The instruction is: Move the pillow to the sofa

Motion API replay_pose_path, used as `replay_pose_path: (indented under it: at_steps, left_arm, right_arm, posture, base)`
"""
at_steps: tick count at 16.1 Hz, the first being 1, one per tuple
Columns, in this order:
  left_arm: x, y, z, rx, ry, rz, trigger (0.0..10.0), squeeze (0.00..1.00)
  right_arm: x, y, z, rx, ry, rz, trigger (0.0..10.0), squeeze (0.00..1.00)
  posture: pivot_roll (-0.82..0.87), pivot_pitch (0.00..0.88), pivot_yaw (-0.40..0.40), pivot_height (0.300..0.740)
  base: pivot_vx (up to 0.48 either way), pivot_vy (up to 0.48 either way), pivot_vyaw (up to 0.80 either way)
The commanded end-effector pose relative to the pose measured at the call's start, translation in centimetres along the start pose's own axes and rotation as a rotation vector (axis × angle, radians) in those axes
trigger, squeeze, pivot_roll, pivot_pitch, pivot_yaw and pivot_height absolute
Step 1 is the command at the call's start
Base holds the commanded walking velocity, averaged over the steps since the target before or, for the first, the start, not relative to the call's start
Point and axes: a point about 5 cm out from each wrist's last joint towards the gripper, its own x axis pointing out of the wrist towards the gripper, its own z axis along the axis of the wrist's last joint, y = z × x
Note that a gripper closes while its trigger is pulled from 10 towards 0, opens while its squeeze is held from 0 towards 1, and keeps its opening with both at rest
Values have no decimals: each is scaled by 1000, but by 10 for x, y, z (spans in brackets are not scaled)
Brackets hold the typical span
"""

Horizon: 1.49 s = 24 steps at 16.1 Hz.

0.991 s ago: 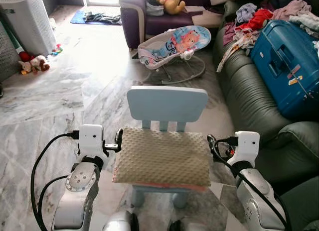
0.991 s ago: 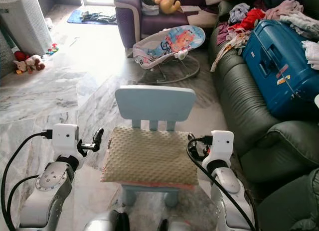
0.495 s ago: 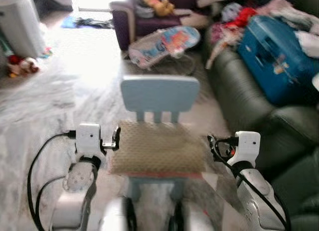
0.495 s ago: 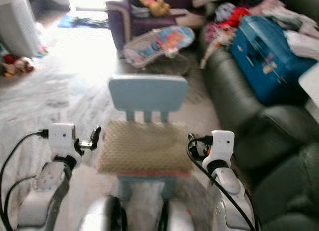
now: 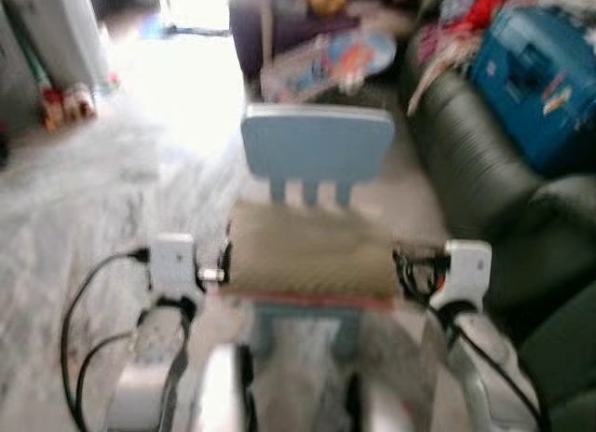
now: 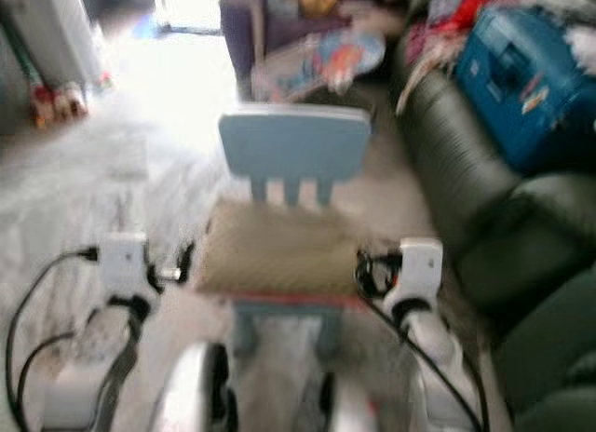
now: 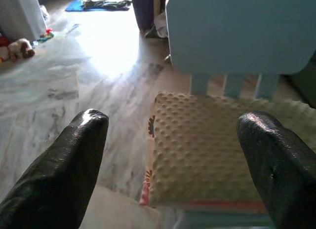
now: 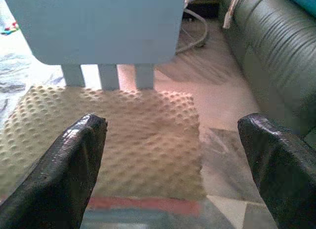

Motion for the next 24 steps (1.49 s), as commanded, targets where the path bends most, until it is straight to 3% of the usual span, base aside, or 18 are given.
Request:
replay_pose_path:
  at_steps: [1, 6, 15, 24]
  left_arm:
    - [2, 1, 4, 11, -10, 3, 10000, 0]
    - [3, 0, 4, 22, -6, 1, 10000, 0]
    - [5, -1, 6, 37, -20, 10, 10000, 0]
    - [9, 1, 14, 45, -30, 28, 10000, 0]
  right_arm:
    - [0, -1, 3, 0, -14, 9, 10000, 0]
    - [1, 2, 4, 0, -22, 28, 10000, 0]
    - [4, 5, 5, 5, -37, 56, 10000, 0]
    - [10, 7, 14, 4, -62, 70, 10000, 0]
  posture:
    - [-4, 54, -37, 656]
    - [-3, 52, -35, 652]
    - [3, 46, -38, 552]
    - [2, 78, -37, 552]
  base:
    - [0, 0, 0]
    - [0, 0, 0]
    - [0, 0, 0]
    - [0, 0, 0]
